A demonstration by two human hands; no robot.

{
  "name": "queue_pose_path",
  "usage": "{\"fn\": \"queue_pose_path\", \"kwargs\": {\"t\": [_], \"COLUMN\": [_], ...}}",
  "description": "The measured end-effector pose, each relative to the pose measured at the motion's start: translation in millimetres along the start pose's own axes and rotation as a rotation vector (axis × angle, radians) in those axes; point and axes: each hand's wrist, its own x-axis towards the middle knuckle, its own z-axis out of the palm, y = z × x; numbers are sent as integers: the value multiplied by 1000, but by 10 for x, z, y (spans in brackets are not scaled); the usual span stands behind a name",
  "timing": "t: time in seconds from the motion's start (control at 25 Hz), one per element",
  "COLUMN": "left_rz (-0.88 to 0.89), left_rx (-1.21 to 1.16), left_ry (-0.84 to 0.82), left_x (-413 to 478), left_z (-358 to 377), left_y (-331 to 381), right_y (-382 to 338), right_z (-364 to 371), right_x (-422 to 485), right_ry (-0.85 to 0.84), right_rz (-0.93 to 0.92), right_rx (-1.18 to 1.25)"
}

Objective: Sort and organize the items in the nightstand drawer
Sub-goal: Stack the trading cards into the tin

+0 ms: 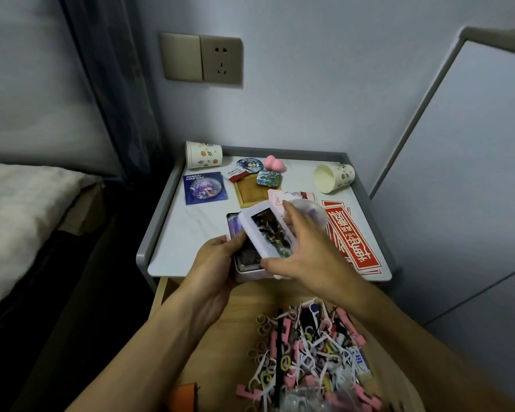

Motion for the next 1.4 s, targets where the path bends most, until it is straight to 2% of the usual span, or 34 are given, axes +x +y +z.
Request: {"fn": "queue_pose_path", "kwargs": {"t": [0.16,0.36,0.48,0.6,0.68,0.84,0.96,1.04,1.12,1.2,1.28,1.4], "left_rz": [29,127,159,145,114,51,45,41,51,61,54,54], "left_rx": [-124,-315,-360,-377,-382,-401,-436,-448,-458,-454,-452,-458], "left_ry": [164,358,384,396,375,314,321,325,326,345,344,341], "left_x": [108,141,113,109,89,58,47,34,22,13,-19,-62], "left_z": [-225,-672,-794,-860,-872,-890,-883,-855,-822,-777,-744,-723], "left_y": [97,373,462,508,522,551,583,608,624,615,608,633], "right_y": [92,-73,-186,-220,-188,-134,-100,-86,-157,-235,-311,-363], "right_z": [-37,324,431,483,513,529,548,636,786,929,1012,1033], "right_x": [40,398,782,1103,1240,1257,1126,1000,899,883,897,936], "right_ry": [-56,-208,-306,-501,-568,-557,-414,-198,-17,-49,-77,-126], "right_rz": [34,-30,-146,-235,-299,-454,-561,-390,-81,191,246,164], "right_rx": [-19,-308,-494,-693,-786,-782,-840,-772,-665,-672,-684,-601]}}
